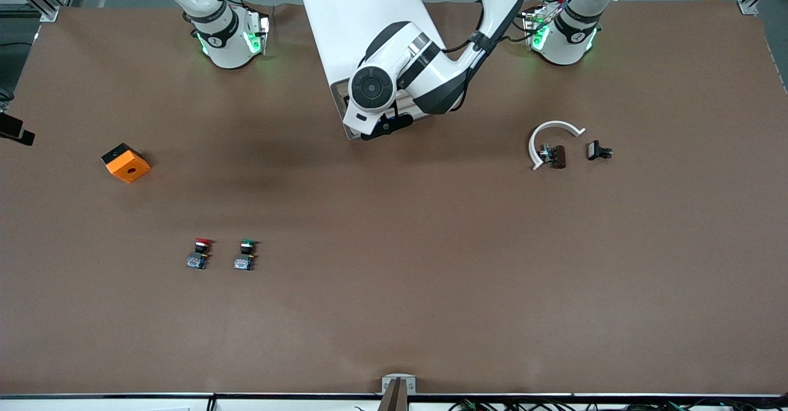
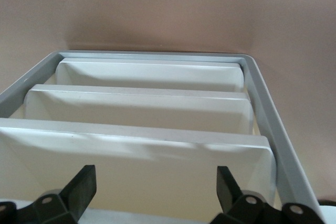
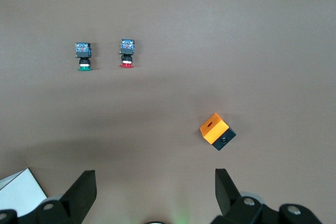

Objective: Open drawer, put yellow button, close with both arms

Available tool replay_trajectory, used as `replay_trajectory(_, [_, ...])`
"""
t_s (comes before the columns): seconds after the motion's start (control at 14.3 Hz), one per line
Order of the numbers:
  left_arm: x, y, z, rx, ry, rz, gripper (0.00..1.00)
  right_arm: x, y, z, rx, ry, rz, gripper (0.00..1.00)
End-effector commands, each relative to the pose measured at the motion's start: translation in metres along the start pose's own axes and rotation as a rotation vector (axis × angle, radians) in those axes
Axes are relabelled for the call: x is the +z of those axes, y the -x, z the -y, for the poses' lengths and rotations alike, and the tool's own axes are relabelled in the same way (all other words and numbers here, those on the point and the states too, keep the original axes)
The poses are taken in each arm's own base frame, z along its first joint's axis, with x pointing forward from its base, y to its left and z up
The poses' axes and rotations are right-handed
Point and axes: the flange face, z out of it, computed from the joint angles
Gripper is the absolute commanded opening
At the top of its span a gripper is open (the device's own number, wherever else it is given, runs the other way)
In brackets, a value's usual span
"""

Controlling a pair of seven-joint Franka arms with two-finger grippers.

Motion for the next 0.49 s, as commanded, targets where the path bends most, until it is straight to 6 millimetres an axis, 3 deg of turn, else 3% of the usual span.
replay_trajectory(0.0, [0.000, 0.005, -0.001, -0.020, 0.006, 0.020, 1.00, 0.000, 0.023, -0.001, -0.002, -0.020, 0.012, 1.00])
replay_trajectory(0.42, [-0.050, -0.073, 0.026, -0.081, 0.051, -0.138, 1.00, 0.003, 0.043, 0.004, -0.025, -0.023, -0.003, 1.00])
